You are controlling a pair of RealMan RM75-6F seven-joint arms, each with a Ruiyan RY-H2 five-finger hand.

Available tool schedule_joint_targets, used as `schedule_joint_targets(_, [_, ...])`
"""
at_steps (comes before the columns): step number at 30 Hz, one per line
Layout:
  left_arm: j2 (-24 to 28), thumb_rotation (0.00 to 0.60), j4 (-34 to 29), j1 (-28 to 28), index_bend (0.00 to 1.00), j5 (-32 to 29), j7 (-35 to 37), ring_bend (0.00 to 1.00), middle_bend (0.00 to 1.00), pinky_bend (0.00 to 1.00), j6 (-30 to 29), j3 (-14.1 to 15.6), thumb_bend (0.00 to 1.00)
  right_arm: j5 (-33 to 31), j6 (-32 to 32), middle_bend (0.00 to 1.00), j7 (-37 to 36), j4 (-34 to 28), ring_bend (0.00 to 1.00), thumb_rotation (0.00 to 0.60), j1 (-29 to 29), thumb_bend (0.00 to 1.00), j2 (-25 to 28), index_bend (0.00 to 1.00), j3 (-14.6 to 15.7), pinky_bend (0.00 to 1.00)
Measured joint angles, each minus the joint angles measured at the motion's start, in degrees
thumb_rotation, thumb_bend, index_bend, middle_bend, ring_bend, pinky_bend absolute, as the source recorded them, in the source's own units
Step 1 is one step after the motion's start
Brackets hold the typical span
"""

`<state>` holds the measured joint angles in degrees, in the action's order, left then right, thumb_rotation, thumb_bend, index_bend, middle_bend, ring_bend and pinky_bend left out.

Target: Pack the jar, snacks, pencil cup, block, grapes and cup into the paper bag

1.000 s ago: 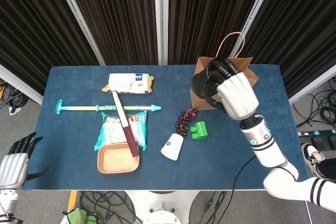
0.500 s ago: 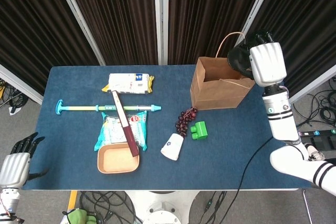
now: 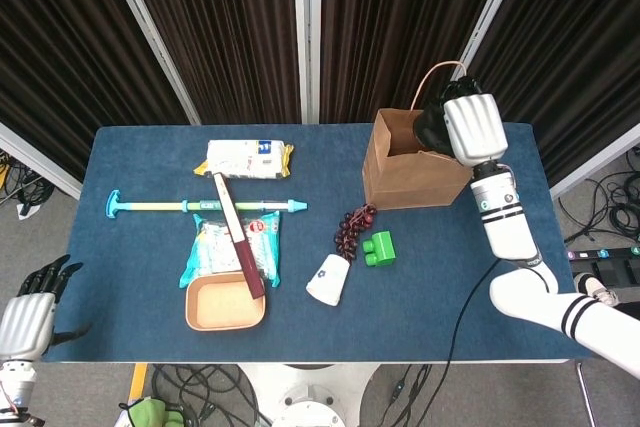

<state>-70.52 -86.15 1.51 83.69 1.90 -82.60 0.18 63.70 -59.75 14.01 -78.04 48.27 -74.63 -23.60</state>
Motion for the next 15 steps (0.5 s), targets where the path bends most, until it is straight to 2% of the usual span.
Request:
schedule_joint_targets(3, [-0.2,0.6,0.2,0.2,0.22,0.2,0.1,0.13,0.17,0.14,0.0,-0.1,0.04,-1.7,1.3,0.39,0.8,-1.2,0.14,0.6,0.0,0.18,0.7,0.28,0.2,0.18])
schedule_joint_targets(6, [-0.2,0.6,0.3,0.2,0.22,0.3,0.1,0.13,0.17,0.14,-0.1,-0.1,0.04,-4.3,2.8,0.27,2.2,-2.4,0.06,0.6,0.3,0.13,1.5,0.14,0.3,0.15])
schedule_joint_targets(11, [-0.2,0.6,0.4,0.0,0.22,0.2,0.3,0.13,0.17,0.14,-0.3,-0.1,0.04,-7.4,3.6,0.19,3.8,-4.2,0.02,0.6,0.8,0.09,2.6,0.05,0.0,0.12])
schedule_joint_targets(15, [-0.2,0.6,0.4,-0.1,0.22,0.2,0.3,0.13,0.17,0.14,-0.3,0.0,0.04,-6.6,1.8,0.18,2.0,-6.1,0.01,0.6,0.3,0.09,3.6,0.04,-0.7,0.12])
